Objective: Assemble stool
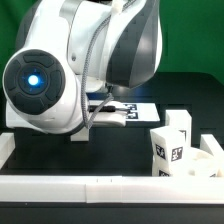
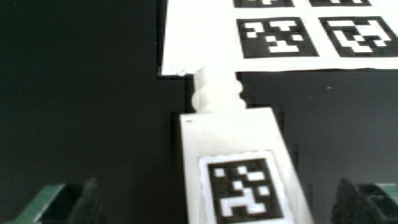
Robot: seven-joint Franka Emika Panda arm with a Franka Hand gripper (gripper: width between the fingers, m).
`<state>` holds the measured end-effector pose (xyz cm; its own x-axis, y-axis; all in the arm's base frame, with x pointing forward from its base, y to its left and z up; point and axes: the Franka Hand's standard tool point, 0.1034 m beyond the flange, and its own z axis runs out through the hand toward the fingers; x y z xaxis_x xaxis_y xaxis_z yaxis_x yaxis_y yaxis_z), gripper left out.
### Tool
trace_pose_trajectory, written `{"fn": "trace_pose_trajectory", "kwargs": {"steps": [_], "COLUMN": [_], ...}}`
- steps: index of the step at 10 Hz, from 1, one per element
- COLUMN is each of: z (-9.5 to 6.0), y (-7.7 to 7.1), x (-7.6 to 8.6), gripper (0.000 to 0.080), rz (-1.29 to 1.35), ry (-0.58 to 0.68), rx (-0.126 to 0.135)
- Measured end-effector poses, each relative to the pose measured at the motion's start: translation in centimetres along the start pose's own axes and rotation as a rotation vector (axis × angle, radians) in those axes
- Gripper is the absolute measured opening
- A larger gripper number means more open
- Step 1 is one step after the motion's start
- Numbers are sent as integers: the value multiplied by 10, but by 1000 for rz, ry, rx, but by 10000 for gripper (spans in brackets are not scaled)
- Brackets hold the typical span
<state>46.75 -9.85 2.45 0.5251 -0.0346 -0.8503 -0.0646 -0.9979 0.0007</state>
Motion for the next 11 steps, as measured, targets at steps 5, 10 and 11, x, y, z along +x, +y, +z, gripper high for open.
{"fn": "trace_pose_trajectory", "kwargs": {"steps": [5,10,11], "z": [0,-2,1], "y": [2,3,3], "x": [1,2,0], "gripper": [327,327,327], "rz": [5,3,-3], "ry": [5,25,9], "rx": [-1,-1,2]}}
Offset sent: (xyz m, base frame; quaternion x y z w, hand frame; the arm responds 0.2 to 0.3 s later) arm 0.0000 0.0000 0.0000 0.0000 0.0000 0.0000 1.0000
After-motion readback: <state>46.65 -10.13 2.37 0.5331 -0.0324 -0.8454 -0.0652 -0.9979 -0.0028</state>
